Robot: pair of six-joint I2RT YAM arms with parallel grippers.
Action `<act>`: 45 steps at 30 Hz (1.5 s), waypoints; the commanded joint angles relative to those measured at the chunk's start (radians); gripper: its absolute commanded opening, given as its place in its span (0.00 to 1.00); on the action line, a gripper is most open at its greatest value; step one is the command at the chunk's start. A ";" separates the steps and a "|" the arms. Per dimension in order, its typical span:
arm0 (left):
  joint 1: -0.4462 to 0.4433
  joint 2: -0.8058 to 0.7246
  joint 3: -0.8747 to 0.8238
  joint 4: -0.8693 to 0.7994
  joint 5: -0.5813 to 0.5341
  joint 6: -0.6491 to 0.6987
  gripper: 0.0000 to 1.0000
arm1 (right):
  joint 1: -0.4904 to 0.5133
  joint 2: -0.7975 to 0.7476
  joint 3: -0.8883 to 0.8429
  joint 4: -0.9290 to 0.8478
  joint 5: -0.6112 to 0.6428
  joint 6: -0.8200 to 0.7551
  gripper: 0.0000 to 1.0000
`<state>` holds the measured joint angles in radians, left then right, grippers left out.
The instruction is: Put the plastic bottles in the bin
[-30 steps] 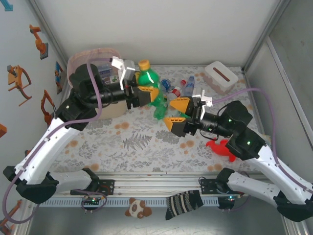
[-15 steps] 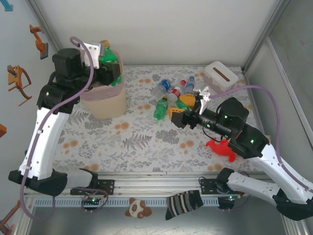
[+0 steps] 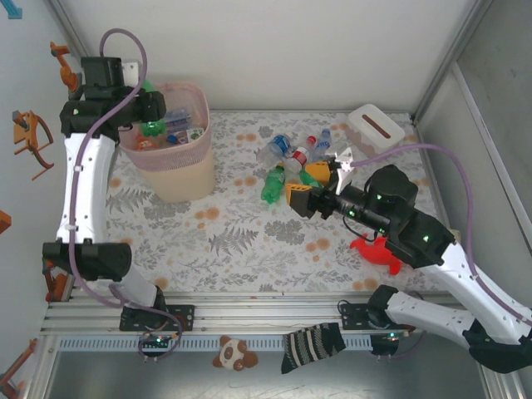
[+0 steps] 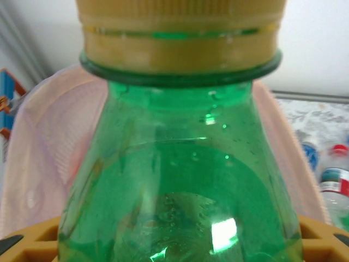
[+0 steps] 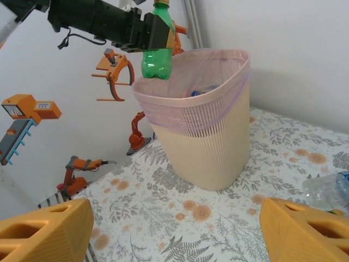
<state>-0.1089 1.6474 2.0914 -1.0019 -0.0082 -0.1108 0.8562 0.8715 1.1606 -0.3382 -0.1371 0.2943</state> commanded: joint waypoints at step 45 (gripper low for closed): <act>0.046 0.538 0.290 -0.531 -0.065 -0.051 0.70 | 0.006 -0.007 0.002 0.012 -0.010 -0.002 0.78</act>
<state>-0.0731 2.1704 2.3642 -1.5074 -0.0883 -0.1623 0.8562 0.8730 1.1603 -0.3538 -0.1406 0.2947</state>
